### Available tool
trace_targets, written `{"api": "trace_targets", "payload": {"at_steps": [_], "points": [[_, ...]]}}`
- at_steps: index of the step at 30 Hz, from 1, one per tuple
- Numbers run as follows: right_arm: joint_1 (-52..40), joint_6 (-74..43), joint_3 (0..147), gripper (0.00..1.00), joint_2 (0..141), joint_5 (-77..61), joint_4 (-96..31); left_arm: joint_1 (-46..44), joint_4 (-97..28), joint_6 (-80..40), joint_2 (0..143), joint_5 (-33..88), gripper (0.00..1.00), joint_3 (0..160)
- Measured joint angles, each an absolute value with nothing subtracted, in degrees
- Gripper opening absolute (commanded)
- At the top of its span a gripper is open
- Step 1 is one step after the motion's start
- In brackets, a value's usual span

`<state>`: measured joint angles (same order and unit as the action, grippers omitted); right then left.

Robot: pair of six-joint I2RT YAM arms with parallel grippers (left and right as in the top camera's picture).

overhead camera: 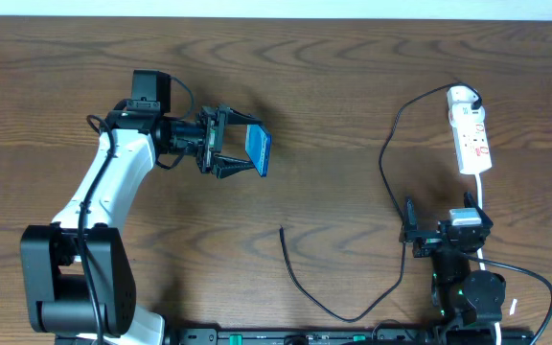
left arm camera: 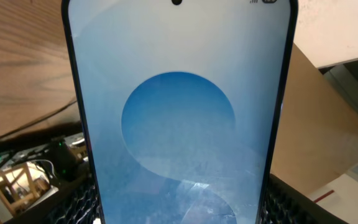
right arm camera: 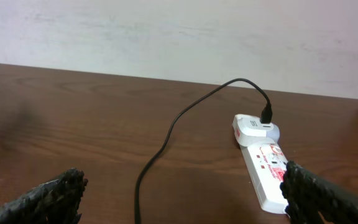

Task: Plug charger to phone and switch on socket
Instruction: 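Lift the phone with the left gripper and tilt it upright, then hold the phone raised upright in the left gripper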

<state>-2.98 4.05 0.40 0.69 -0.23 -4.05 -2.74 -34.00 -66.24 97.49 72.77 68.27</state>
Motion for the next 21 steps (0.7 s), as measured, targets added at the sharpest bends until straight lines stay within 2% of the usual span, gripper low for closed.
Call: {"api": "trace_targets", "payload": {"at_steps": [21], "points": [[-2.98, 4.05, 0.40, 0.99, 0.69, -0.21, -4.05, -2.74, -31.86, -69.25, 97.49, 77.93, 0.07, 68.27]]}}
